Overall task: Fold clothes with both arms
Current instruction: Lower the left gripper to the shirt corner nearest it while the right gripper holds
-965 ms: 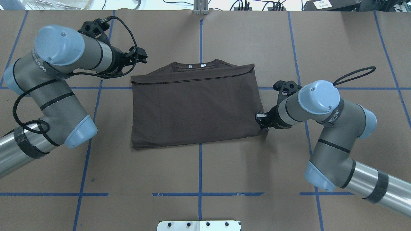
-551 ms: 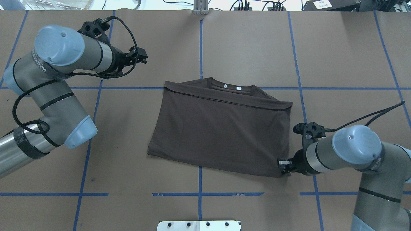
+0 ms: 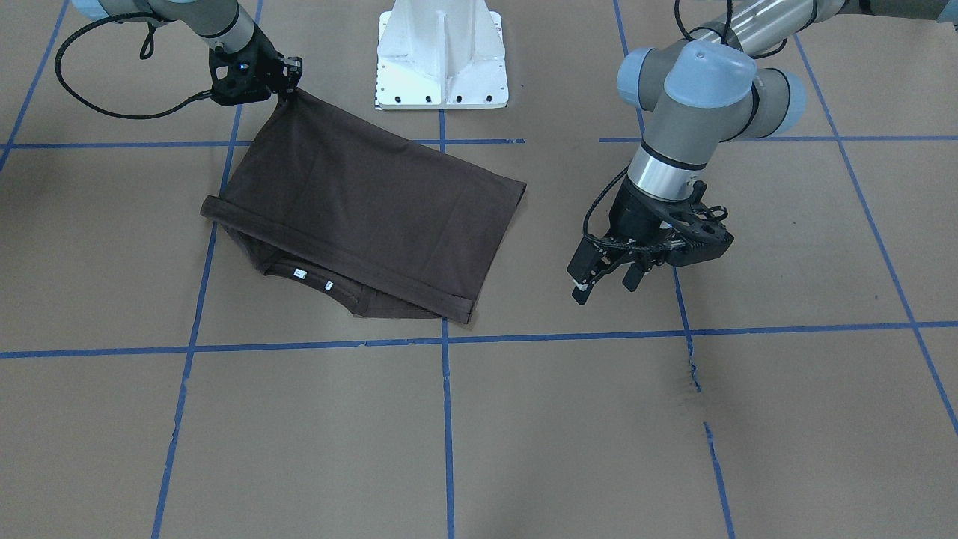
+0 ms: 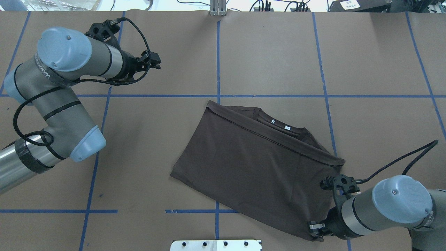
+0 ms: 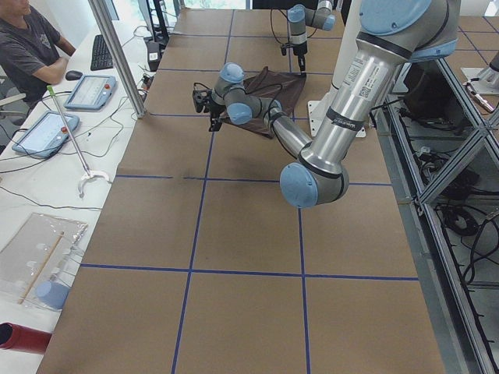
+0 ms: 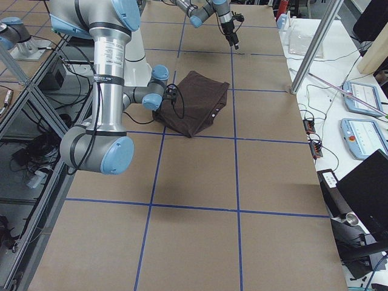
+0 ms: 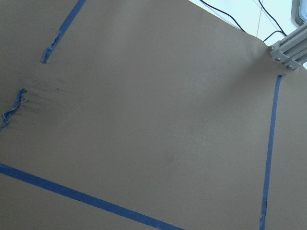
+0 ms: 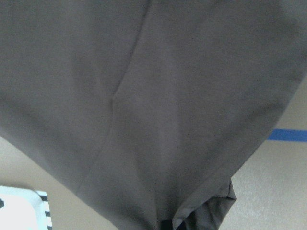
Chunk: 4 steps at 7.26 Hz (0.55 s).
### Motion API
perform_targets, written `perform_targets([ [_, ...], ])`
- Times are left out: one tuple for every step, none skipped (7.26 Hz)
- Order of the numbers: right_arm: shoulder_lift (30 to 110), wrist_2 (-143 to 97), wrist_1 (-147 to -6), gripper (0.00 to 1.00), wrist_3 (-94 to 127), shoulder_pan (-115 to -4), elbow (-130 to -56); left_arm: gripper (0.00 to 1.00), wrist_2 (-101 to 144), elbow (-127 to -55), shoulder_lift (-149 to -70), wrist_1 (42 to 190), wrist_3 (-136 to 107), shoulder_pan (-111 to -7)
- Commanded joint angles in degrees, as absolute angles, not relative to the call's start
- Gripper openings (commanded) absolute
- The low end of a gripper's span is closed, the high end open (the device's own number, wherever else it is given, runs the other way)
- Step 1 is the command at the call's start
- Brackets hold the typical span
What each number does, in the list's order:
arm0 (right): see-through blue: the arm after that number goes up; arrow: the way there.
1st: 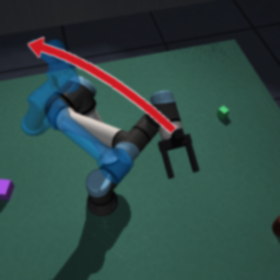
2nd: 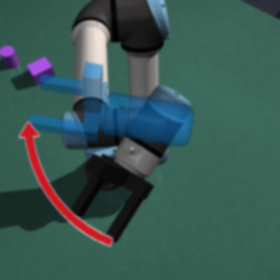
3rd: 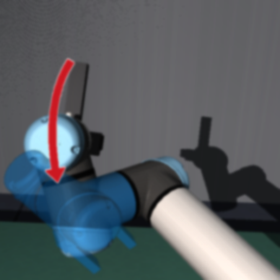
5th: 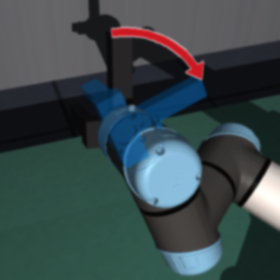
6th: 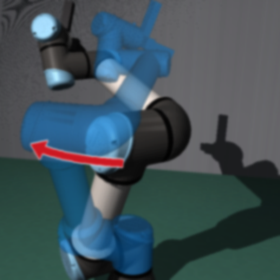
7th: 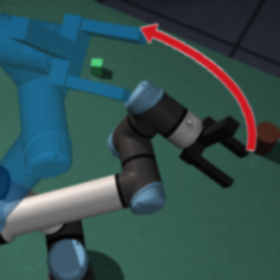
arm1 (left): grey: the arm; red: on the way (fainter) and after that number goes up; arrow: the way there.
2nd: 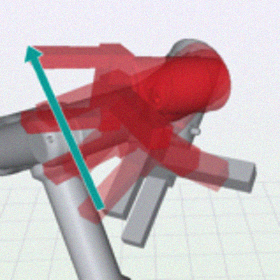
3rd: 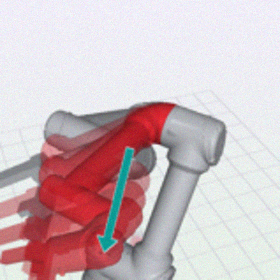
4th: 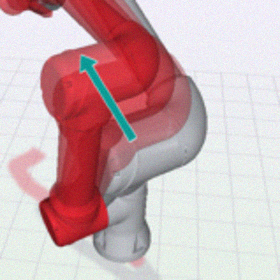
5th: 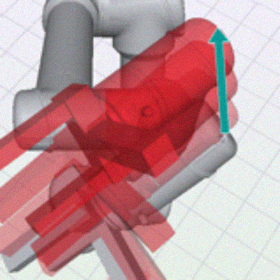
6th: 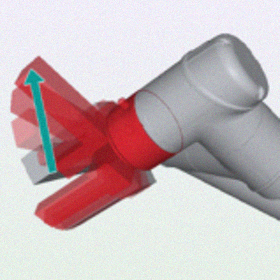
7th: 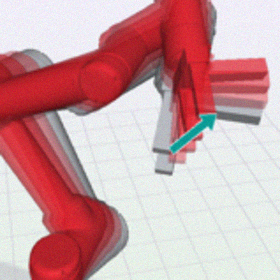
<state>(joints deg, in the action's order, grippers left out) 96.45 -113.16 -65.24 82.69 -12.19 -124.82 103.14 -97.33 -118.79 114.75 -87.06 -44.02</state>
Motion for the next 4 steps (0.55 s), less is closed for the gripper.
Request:
perform_targets([
  [95.81,-109.89,-65.13,1.00,82.97,-13.25,-127.26,1.00,104.14,-99.04,-119.00,113.04,-87.62,-43.08],
  [93.28,-104.64,-65.04,1.00,82.97,-14.32,-127.79,1.00,105.72,-100.53,-118.74,109.37,-88.32,-40.63],
  [89.08,-99.89,-65.21,1.00,82.97,-14.85,-128.05,1.00,105.56,-101.24,-118.48,107.60,-93.03,-38.52],
  [88.25,-99.15,-65.21,1.00,82.97,-17.29,-127.97,1.00,104.69,-101.25,-117.95,105.84,-98.38,-34.06],
])
